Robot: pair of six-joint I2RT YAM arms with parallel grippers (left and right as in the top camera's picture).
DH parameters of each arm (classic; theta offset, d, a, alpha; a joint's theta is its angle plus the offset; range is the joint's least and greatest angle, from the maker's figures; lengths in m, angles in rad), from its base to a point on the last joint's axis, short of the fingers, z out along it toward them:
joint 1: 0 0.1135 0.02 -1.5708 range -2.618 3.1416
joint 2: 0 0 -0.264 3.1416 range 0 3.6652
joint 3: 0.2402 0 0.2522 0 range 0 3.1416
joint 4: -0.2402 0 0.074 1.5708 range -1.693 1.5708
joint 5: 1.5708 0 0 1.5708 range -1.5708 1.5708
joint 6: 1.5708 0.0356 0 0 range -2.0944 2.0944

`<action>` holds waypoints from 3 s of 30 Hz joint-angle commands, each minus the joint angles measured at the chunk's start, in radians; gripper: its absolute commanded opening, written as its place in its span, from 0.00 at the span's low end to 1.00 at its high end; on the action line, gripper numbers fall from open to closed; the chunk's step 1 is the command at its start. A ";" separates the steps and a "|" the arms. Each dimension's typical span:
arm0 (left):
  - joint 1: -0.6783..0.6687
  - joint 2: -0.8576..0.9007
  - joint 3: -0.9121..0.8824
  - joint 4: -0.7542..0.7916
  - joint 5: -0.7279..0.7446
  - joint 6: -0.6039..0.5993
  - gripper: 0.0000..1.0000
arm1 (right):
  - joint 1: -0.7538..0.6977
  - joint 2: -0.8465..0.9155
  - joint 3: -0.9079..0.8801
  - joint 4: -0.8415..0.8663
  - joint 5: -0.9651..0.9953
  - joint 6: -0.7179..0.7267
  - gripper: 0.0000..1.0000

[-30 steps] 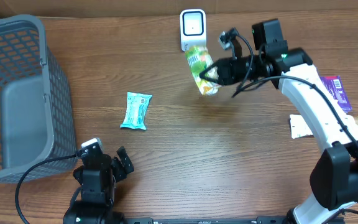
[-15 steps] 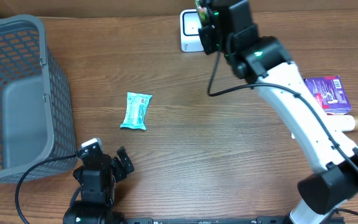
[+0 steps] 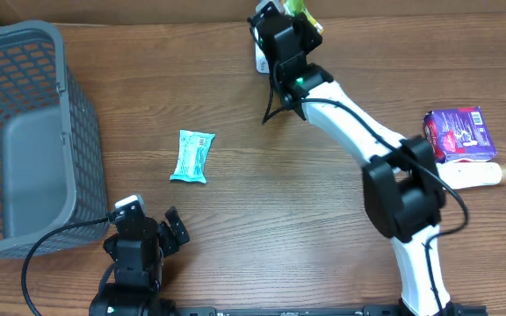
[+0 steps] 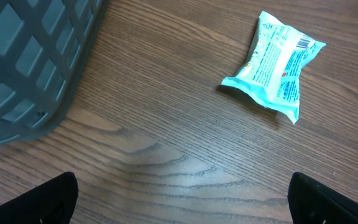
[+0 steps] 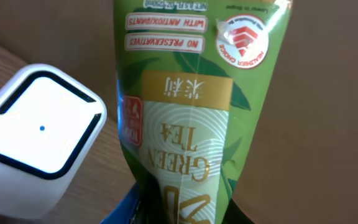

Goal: Scan the item barcode
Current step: 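Hold the pouch barcode in front of the scanner window, then carry the pouch right and set it beside the Pantene tube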

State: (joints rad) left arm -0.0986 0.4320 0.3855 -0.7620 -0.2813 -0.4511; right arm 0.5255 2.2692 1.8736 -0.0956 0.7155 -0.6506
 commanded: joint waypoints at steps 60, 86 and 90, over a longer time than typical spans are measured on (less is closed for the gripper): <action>-0.002 -0.008 0.001 0.003 -0.014 -0.017 1.00 | -0.061 0.005 0.025 0.203 -0.107 -0.340 0.12; -0.002 -0.008 0.001 0.003 -0.014 -0.017 1.00 | -0.641 -0.713 -0.022 -1.099 -0.822 0.998 0.12; -0.002 -0.008 0.001 0.003 -0.014 -0.017 1.00 | -0.768 -0.707 -0.141 -1.106 -0.822 1.129 0.04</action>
State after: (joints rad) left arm -0.0986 0.4320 0.3855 -0.7620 -0.2817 -0.4511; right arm -0.1749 1.5852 1.7805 -1.2190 -0.0891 0.3252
